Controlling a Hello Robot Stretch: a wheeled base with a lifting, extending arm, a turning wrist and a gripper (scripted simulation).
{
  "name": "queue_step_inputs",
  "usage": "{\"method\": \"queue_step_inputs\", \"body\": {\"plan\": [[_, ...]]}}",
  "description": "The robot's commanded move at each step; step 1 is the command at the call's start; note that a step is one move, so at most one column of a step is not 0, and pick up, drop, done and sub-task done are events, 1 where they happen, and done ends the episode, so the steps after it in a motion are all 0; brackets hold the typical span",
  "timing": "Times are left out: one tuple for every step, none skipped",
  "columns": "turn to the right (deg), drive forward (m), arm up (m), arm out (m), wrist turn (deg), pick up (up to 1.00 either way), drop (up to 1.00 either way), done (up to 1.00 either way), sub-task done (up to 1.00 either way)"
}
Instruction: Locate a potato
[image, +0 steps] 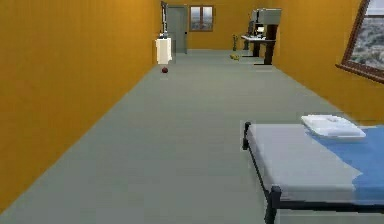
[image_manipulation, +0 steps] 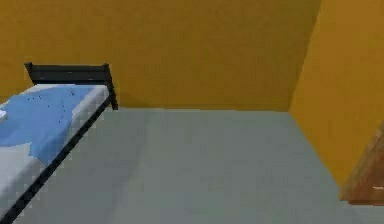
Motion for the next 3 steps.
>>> {"method": "queue_step_inputs", "body": {"plan": [[0.0, 1.0, 0.0, 0.0, 0.0, 0.0, 0.0, 0.0, 0.0], [0.0, 1.0, 0.0, 0.0, 0.0, 0.0, 0.0, 0.0, 0.0], [0.0, 1.0, 0.0, 0.0, 0.0, 0.0, 0.0, 0.0, 0.0]]}}
